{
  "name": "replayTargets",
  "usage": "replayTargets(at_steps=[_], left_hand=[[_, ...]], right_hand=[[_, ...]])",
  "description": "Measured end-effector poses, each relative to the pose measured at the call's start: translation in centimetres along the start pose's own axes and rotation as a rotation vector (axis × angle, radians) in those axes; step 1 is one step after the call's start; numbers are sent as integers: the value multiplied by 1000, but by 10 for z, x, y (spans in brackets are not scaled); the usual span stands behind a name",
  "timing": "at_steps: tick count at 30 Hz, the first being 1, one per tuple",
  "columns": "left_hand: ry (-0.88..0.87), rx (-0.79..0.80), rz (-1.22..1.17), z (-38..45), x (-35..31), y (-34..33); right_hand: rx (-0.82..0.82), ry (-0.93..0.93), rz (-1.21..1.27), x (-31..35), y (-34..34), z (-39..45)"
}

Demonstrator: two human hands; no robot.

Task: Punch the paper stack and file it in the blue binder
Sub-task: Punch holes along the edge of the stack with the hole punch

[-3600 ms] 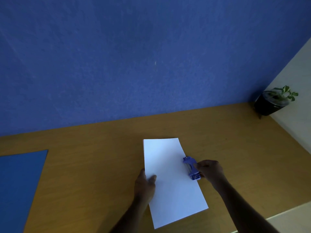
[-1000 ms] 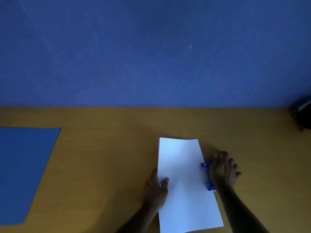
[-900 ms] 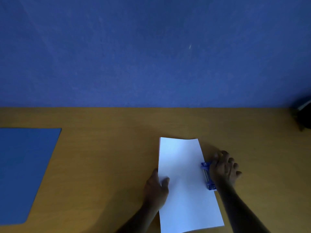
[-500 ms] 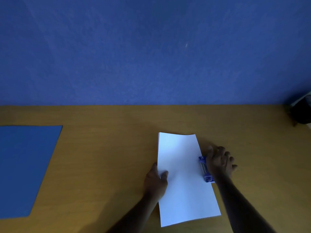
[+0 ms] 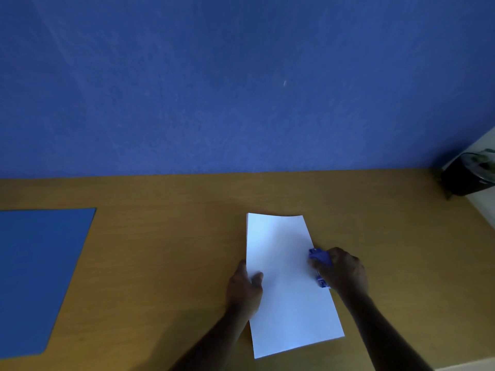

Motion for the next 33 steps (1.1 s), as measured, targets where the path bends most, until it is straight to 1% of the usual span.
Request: replayTargets(at_steps=[4,12,13,15,16,17,18,19,21,22,23,25,27,28,30,31,32,33], left_hand=[[18,0,-32,-2,0,6],[35,-42,-124,-2,11,41],[31,-53,-125,-2,13,46],[16,-73,-152,-1,15,56],[5,-80,-184,1,16,59],[-10,-77,-229,1,15,63],[-28,-73,-283,2,13,67],[-47,-70,-340,1,11,71],[-64,-44,-443,4,7,77],[-57,-20,-488,5,7,78],[-47,7,-517,7,7,79],[-20,20,-513,7,4,83],[-29,-16,-474,4,-2,90],[-36,-56,-414,0,-8,93],[-63,-187,-287,-16,-25,103],[-95,-188,-277,-27,-37,103],[-130,-116,-339,-37,-50,100],[-138,10,-438,-48,-64,93]], right_hand=[[-3,-24,27,5,3,-5],[3,-32,-38,10,6,-9],[-31,-31,-70,12,9,-11],[-182,25,-86,27,20,-16],[-258,73,-46,36,26,-17],[-288,114,25,47,29,-19],[-256,133,109,56,30,-19],[-167,120,194,64,25,-18],[37,37,362,72,10,-16],[97,-3,459,73,4,-17],[128,-32,562,73,-1,-18],[134,-65,723,69,-9,-17],[78,-30,744,77,2,-19],[30,2,747,84,12,-20],[-64,101,701,97,32,-22],[-110,149,630,107,44,-26],[-169,215,530,118,56,-31],[-243,303,421,131,67,-38]])
Point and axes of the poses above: each hand's wrist, its own z-axis towards the middle knuckle, its own y-axis out of the back of the hand, x = y × z, the point moved 7 cm from there along z, towards the middle knuckle, and after that the axes turned 12 degrees about y, right-handed, at the moved point
